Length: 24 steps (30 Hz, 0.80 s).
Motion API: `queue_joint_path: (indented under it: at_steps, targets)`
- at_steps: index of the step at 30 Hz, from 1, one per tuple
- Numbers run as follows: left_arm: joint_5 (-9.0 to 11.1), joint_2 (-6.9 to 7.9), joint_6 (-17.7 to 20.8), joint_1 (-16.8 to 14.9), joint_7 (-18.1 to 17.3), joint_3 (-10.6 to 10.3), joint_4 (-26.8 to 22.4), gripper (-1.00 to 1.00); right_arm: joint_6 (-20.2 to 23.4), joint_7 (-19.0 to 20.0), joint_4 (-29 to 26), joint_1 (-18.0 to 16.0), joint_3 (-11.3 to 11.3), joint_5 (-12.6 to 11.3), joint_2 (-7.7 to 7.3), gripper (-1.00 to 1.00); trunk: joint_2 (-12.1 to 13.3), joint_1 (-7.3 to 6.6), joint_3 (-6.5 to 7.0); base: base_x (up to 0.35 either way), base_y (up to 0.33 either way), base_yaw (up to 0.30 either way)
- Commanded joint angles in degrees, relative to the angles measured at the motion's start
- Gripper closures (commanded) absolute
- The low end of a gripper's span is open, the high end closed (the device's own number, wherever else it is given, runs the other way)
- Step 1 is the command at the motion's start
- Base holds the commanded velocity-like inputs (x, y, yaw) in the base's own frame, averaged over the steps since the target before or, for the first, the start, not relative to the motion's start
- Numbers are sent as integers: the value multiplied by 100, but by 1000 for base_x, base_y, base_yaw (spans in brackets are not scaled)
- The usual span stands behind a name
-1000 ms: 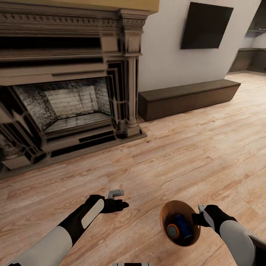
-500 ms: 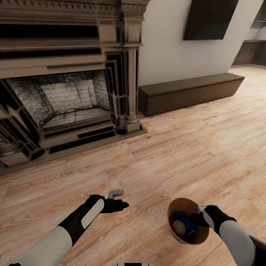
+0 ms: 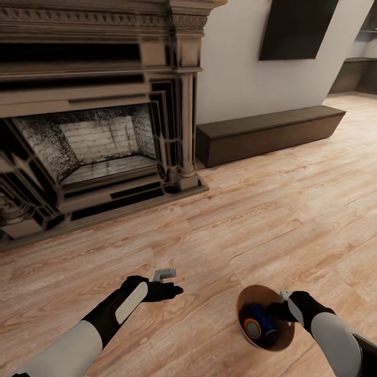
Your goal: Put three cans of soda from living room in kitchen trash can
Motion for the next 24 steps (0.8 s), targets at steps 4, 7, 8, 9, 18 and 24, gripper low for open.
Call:
queue_joint_path:
  at_steps: [4, 7, 8, 9, 18, 24]
  targets:
    - [-2, 4, 2, 2, -7, -8, -9, -100, 0, 2, 0, 0, -8, -16, 0, -100, 162, -88, 72, 0, 0, 0]
    - [-7, 6, -2, 4, -9, -11, -16, -100, -2, 4, 0, 0, -8, -16, 0, -100, 282, -154, 126, 0, 0, 0]
    - [-7, 6, -3, 5, -9, -11, -18, -100, -1, 4, 0, 0, -8, -16, 0, -100, 322, -176, 144, 0, 0, 0]
    - [-8, 6, -4, 6, -9, -11, -21, -100, -1, 5, 0, 0, -8, -16, 0, -100, 363, -198, 162, 0, 0, 0]
    - [-9, 7, -4, 9, -15, -12, -30, -100, -7, 3, 1, 0, -8, -16, 7, -100, 723, -396, 324, 0, 0, 0]
    - [-9, 7, -6, 9, -17, -12, -31, -100, -8, 2, 1, 0, -2, -14, 9, -100, 964, -528, 431, 0, 0, 0]
